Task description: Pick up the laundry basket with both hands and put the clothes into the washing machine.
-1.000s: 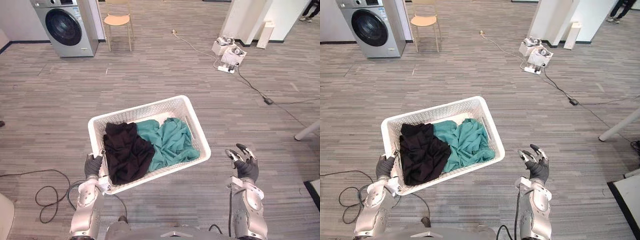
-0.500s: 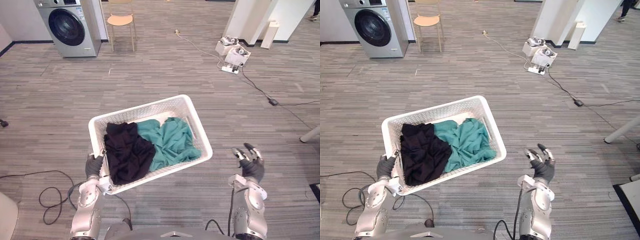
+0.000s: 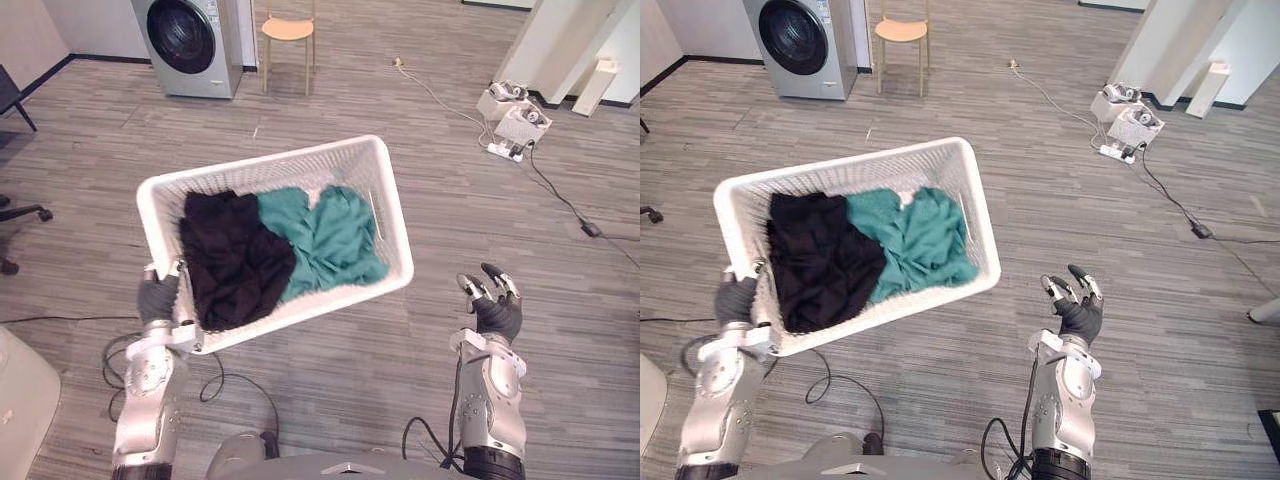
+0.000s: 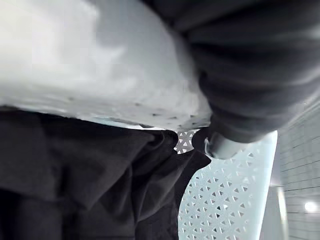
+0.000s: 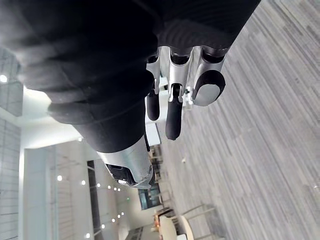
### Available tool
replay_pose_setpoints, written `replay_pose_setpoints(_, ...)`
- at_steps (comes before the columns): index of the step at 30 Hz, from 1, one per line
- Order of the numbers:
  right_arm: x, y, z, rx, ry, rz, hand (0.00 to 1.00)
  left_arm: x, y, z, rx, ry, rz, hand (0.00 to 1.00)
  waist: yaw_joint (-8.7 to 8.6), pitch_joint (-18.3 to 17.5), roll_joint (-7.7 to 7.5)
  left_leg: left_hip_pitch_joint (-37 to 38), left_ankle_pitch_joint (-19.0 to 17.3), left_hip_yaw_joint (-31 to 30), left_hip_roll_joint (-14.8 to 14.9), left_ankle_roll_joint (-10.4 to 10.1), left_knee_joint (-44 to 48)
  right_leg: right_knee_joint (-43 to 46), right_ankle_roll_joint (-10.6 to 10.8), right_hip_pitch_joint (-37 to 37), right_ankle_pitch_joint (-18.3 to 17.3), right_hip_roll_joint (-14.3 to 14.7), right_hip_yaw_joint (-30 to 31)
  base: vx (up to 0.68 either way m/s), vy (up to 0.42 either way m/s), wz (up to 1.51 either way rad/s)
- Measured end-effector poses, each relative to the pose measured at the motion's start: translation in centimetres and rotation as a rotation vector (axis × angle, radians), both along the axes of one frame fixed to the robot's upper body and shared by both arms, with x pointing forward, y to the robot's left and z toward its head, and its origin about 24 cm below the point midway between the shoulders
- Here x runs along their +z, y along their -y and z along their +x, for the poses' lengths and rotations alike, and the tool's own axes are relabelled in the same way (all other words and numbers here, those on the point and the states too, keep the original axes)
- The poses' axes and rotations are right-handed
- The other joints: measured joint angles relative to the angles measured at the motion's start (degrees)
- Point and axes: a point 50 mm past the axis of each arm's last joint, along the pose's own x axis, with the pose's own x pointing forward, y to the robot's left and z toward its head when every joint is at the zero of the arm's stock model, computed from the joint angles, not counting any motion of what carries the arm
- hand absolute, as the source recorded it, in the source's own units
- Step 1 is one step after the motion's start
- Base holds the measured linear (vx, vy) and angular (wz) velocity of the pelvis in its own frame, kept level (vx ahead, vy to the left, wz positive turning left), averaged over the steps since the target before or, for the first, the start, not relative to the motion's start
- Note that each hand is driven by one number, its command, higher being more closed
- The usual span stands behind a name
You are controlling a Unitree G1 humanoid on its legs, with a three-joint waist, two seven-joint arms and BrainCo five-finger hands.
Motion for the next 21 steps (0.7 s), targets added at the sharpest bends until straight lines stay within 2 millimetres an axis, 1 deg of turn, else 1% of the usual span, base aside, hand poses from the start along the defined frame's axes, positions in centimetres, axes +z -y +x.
replay_pose_setpoints(1, -0.5, 0.1, -0.3, -0.004, -0.022, 0.004, 1.00, 1.0, -0.6, -1.0, 0.032, 0.037, 0.015, 1.00, 0.02, 0.1, 0.09, 1.4, 0.1, -0.6, 0.0, 0.0, -0.8, 2.6, -1.0, -0.2, 0.7, -0.3, 0.0, 0.09, -0.026, 0.11)
replay_pose_setpoints(2, -0.8, 0.1, -0.4, -0.002, -0.031, 0.007, 1.00, 1.6, -0.9, -1.5, 0.048, 0.060, 0.027, 1.00, 0.00, 0.2, 0.30, 2.3, 0.1, -0.9, 0.2, 0.2, -1.4, 4.1, -1.6, -0.8, 0.8, -0.5, 0.0, 0.08, -0.060, 0.05)
replay_pose_setpoints(3, -1.3, 0.0, -0.4, 0.008, -0.050, 0.016, 1.00, 2.7, -1.4, -2.1, 0.074, 0.112, 0.055, 1.00, 0.18, 0.6, 1.15, 3.5, 0.2, -1.5, 0.6, 0.0, -2.8, 4.4, -1.2, -1.4, -3.4, 0.0, 0.0, 0.06, -0.096, 0.03)
replay_pose_setpoints(4, -1.4, -0.1, -0.3, 0.018, -0.051, 0.018, 1.00, 3.8, -1.9, -2.4, 0.101, 0.179, 0.079, 1.00, 0.38, 0.7, 1.26, 4.0, 0.2, -2.3, 1.1, 0.1, -3.6, 2.9, -0.8, -2.4, -6.2, 1.3, 0.0, 0.05, -0.116, 0.05)
replay_pose_setpoints(6, -1.4, -0.2, 0.2, 0.035, -0.042, 0.018, 1.00, 5.1, -2.5, -2.9, 0.136, 0.273, 0.098, 1.00, 0.52, 0.9, 1.67, 4.4, 0.4, -2.4, 2.3, -0.4, -4.7, -0.5, -0.6, -5.3, -7.5, 3.5, 0.2, 0.04, -0.162, 0.06)
replay_pose_setpoints(7, -1.3, -0.2, 0.4, 0.038, -0.036, 0.016, 1.00, 5.6, -2.6, -2.8, 0.146, 0.312, 0.096, 1.00, 0.43, 1.3, 2.25, 4.8, 0.4, -2.6, 3.2, -1.6, -4.7, -3.3, -0.1, -6.2, -6.9, 4.8, 0.4, 0.04, -0.178, 0.13)
replay_pose_setpoints(8, -1.3, -0.2, 0.3, 0.040, -0.038, 0.016, 1.00, 5.7, -2.6, -2.7, 0.143, 0.322, 0.091, 1.00, 0.13, 1.3, 2.28, 5.0, 0.3, -3.1, 3.3, -2.3, -4.5, -5.3, -0.1, -6.1, -5.9, 5.1, 0.5, 0.06, -0.200, 0.43)
replay_pose_setpoints(9, -1.4, -0.3, 0.2, 0.045, -0.044, 0.016, 1.00, 5.8, -2.4, -2.5, 0.128, 0.330, 0.086, 1.00, -0.73, 1.1, 1.41, 4.9, -0.4, -4.3, 2.9, -4.0, -3.5, -7.7, -0.3, -5.7, -2.6, 5.1, 0.4, 0.06, -0.184, 0.49)
replay_pose_setpoints(10, -1.5, -0.3, 0.1, 0.044, -0.048, 0.014, 1.00, 5.8, -2.2, -2.4, 0.112, 0.332, 0.076, 1.00, -0.98, 1.0, 0.75, 4.7, -1.2, -5.0, 2.7, -4.8, -2.6, -8.0, 0.1, -5.5, -0.8, 5.0, 0.6, 0.10, -0.253, 0.62)
replay_pose_setpoints(11, -1.5, 0.1, -0.1, 0.042, -0.057, -0.001, 1.00, 5.0, -1.1, -1.9, 0.065, 0.313, 0.019, 1.00, -1.11, 1.2, 1.95, 4.5, -3.1, -6.4, 4.3, -5.9, -0.4, -6.6, 2.6, -4.3, -2.3, 5.7, -0.5, 0.16, -0.292, 0.44)
replay_pose_setpoints(12, -1.4, 0.3, -0.2, 0.050, -0.062, -0.018, 1.00, 3.9, 0.2, -1.3, 0.001, 0.278, -0.032, 1.00, -0.97, 1.1, 3.52, 4.3, -4.1, -7.1, 6.2, -7.1, 0.7, -5.7, 2.0, -3.8, -4.2, 7.1, -1.7, 0.19, -0.287, 0.35)
replay_pose_setpoints(13, -1.3, 0.2, -0.1, 0.064, -0.062, -0.024, 1.00, 3.1, 1.3, -0.7, -0.059, 0.249, -0.073, 1.00, -1.05, 0.9, 4.39, 4.5, -4.5, -7.1, 7.6, -7.5, 1.1, -4.8, 1.4, -3.9, -5.6, 8.1, -2.1, 0.18, -0.231, 0.14)
replay_pose_setpoints(14, -1.3, -0.2, 0.1, 0.085, -0.063, -0.027, 1.00, 2.2, 2.3, -0.1, -0.123, 0.218, -0.105, 1.00, -1.32, 0.7, 4.90, 4.6, -4.5, -6.7, 9.1, -7.7, 1.7, -4.2, 0.3, -3.8, -7.2, 9.1, -2.7, 0.18, -0.204, 0.03)
replay_pose_setpoints(15, -1.4, -0.6, 0.3, 0.106, -0.062, -0.025, 1.00, 1.4, 3.3, 0.5, -0.181, 0.184, -0.118, 1.00, -1.69, 0.7, 5.06, 4.2, -3.9, -5.9, 10.3, -8.1, 4.1, -3.9, -0.3, -3.4, -8.6, 10.1, -2.7, 0.24, -0.267, 0.02)
replay_pose_setpoints(16, -1.4, -1.2, 0.5, 0.139, -0.061, -0.023, 1.00, 0.3, 4.7, 1.2, -0.269, 0.130, -0.126, 1.00, -2.55, 0.9, 5.14, 1.4, -2.6, -5.0, 12.8, -6.0, 11.9, -3.5, -0.9, -2.3, -9.9, 11.9, -3.1, 0.24, -0.286, -0.07)
replay_pose_setpoints(17, -1.4, -1.4, 0.6, 0.153, -0.059, -0.022, 1.00, -0.3, 5.3, 1.4, -0.303, 0.102, -0.128, 1.00, -2.62, 1.1, 5.14, -0.1, -1.4, -5.1, 14.1, -4.1, 16.5, -3.3, -0.9, -1.6, -10.3, 12.6, -3.0, 0.25, -0.280, -0.44)
replay_pose_setpoints(18, -1.6, -1.6, 0.6, 0.164, -0.068, -0.021, 1.00, -1.3, 5.8, 1.5, -0.343, 0.049, -0.127, 1.00, -2.45, 1.7, 5.43, -2.8, 2.3, -4.8, 16.9, 0.9, 25.9, -3.4, -1.9, 0.3, -11.2, 14.5, -1.9, 0.27, -0.244, -0.88)
replay_pose_setpoints(19, -1.8, -1.5, 0.3, 0.161, -0.081, -0.022, 1.00, -1.8, 5.7, 1.6, -0.337, 0.018, -0.131, 1.00, -2.17, 2.3, 5.85, -5.7, 8.8, -4.5, 19.9, 3.3, 34.0, -4.1, -2.9, 2.0, -11.9, 16.2, 0.0, 0.34, -0.232, -1.02)
replay_pose_setpoints(20, -1.8, -1.5, 0.3, 0.165, -0.084, -0.025, 1.00, -1.9, 5.6, 1.6, -0.334, 0.006, -0.130, 1.00, -2.10, 2.7, 5.64, -6.9, 10.0, -4.5, 20.6, 3.8, 37.4, -4.4, -3.3, 2.6, -12.2, 16.5, 1.0, 0.30, -0.160, -1.05)
replay_pose_setpoints(21, -1.6, -1.3, 0.3, 0.163, -0.088, -0.038, 1.00, -2.0, 5.7, 1.8, -0.337, 0.002, -0.133, 1.00, -2.08, 2.9, 5.60, -9.6, 6.5, -4.4, 20.8, 3.0, 42.1, -5.9, -3.4, 3.6, -12.3, 17.1, 3.2, 0.40, -0.137, -0.94)
